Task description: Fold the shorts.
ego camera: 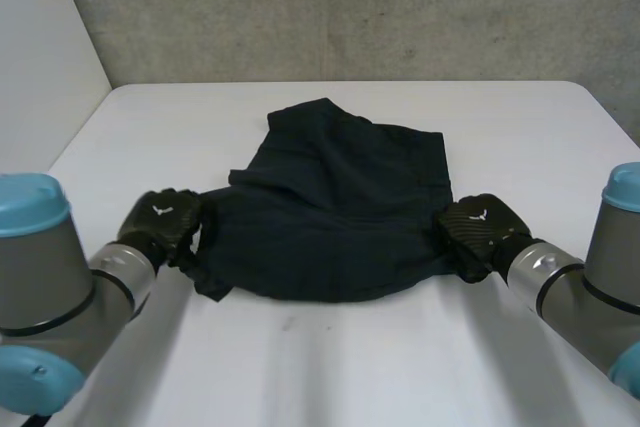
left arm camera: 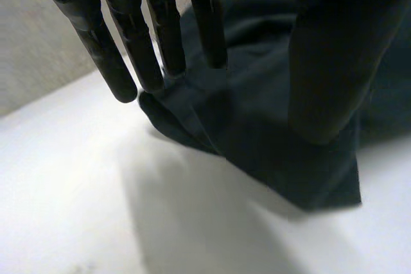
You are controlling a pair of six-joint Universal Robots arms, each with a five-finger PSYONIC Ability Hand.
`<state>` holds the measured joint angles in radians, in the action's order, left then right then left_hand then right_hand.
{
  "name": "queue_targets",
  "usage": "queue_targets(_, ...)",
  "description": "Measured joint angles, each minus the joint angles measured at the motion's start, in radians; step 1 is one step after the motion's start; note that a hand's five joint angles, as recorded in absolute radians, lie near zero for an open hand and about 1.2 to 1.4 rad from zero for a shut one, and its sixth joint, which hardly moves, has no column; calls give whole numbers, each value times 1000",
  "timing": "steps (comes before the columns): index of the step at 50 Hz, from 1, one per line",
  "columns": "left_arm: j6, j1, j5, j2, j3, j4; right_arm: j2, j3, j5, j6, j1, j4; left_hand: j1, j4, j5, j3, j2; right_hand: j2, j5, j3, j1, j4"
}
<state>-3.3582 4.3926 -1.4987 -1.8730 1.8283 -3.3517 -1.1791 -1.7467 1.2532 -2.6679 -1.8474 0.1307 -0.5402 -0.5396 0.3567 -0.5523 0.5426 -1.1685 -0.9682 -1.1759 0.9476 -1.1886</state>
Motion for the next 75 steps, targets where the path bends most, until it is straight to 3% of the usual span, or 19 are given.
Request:
queue_targets(6, 1, 15, 9, 113, 61, 34, -59, -72, -8, 0, 16, 4, 0, 0, 0, 0, 0, 0, 0, 0, 0, 0)
queue_targets(13, 0, -5, 16, 129, 102, 48, -83, -104, -10, 1, 54, 18, 0, 0, 1, 0, 0, 0, 0, 0, 0, 0)
queue_targets(19, -1, -50, 12, 72, 108, 42, -87, -109, -11, 1, 71, 25, 0, 0, 2, 0, 0, 0, 0, 0, 0, 0)
queue_targets(33, -1, -62, 8, -59, 73, -19, -83, -117, -9, -1, 70, 35, -103, -94, 100, -76, 89, 0, 0, 0, 0, -1)
queue_targets(35, -1, -62, 8, -73, 65, -23, -83, -119, -9, -1, 69, 38, -153, -139, 143, -122, 133, 0, 0, 0, 0, -4)
queue_targets(36, -1, -62, 8, -80, 59, -25, -83, -122, -9, -1, 69, 42, -523, -499, 499, -491, 506, 0, 0, 0, 0, -4)
queue_targets(41, -1, -61, 8, -79, 46, -22, -83, -123, -9, 1, 67, 45, -567, -557, 556, -540, 564, 0, 0, 0, 0, -4)
queue_targets(42, -1, -60, 8, -54, 39, -17, -85, -122, -9, 5, 66, 44, -588, -659, 618, -632, 648, 0, 0, 0, 0, -4)
queue_targets(49, -7, -61, 9, 163, 50, 44, -156, -102, -5, 17, 62, 13, -588, -659, 618, -634, 649, 0, 0, 0, 0, -4)
queue_targets(54, -41, -60, 13, 406, 53, 146, -343, -45, -7, 47, 61, -120, -588, -659, 618, -635, 651, 0, 0, 0, 0, -4)
queue_targets(61, -157, -61, 17, 608, 25, 244, -507, 55, -10, 96, 61, -289, -588, -659, 618, -635, 651, -1, 0, 0, 0, -4)
queue_targets(69, -238, -64, 16, 648, -8, 268, -573, 175, -7, 136, 60, -424, -588, -659, 618, -635, 651, -1, 0, 0, 0, -4)
queue_targets(75, -246, -69, 17, 553, -8, 261, -520, 176, -10, 145, 61, -460, -588, -659, 618, -635, 651, -1, -2, 0, 8, -4)
